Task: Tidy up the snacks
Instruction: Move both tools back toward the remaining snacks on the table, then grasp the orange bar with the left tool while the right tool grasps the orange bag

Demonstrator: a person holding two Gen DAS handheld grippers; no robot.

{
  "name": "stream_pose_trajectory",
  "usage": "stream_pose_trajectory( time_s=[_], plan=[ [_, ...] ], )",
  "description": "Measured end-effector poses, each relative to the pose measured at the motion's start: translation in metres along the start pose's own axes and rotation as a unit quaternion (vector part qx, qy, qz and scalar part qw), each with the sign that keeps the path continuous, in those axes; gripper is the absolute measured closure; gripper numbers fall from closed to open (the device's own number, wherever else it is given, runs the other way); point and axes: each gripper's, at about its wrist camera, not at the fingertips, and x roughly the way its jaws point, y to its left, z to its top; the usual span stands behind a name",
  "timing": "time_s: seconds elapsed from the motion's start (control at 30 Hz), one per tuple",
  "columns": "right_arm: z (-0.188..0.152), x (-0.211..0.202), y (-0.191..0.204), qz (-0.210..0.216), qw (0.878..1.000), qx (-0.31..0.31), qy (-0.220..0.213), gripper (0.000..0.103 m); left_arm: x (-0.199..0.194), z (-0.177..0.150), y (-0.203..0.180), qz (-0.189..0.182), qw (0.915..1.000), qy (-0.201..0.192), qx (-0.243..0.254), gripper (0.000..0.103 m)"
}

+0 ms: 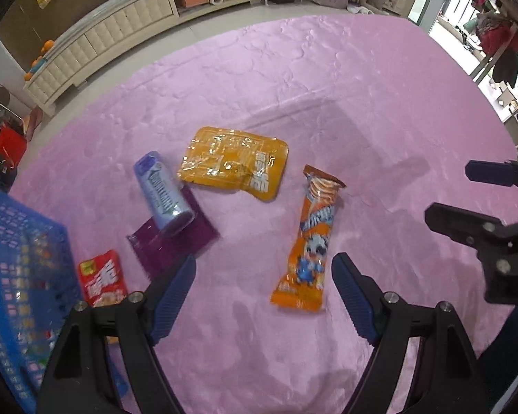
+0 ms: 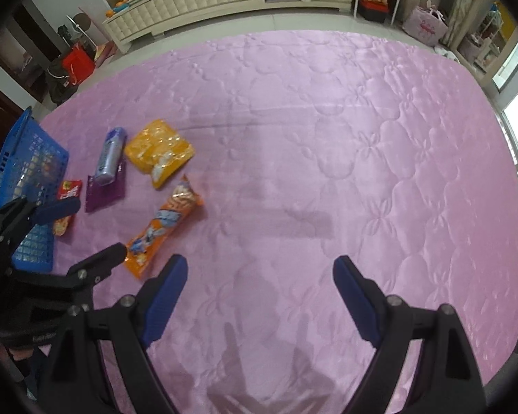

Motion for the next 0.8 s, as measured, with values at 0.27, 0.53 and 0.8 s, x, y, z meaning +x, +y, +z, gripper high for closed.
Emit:
stream_pose_trajectory(
  time_s=[0.27,0.53,0.8],
  plan=[
    [-0.002,0.013,-0.018,0.012,1.000,0.015,0.006,0.014,0.032,0.010,-0.017,-0.011,0.9995,0.019,0.024,0.031],
    [-0.003,0.010,-0.022,0.003,1.000,0.008,0.008,0.014,0.039,0.005,-0.030,-0.028,0.9980,0.030,0.049,0.083],
    [0.001,0.004,-0.009,-0.007,1.000,-0.012,0.007,0.014,0.016,-0.018,-0.015,-0.018,0.9991,0.006,0.037,0.090]
  ],
)
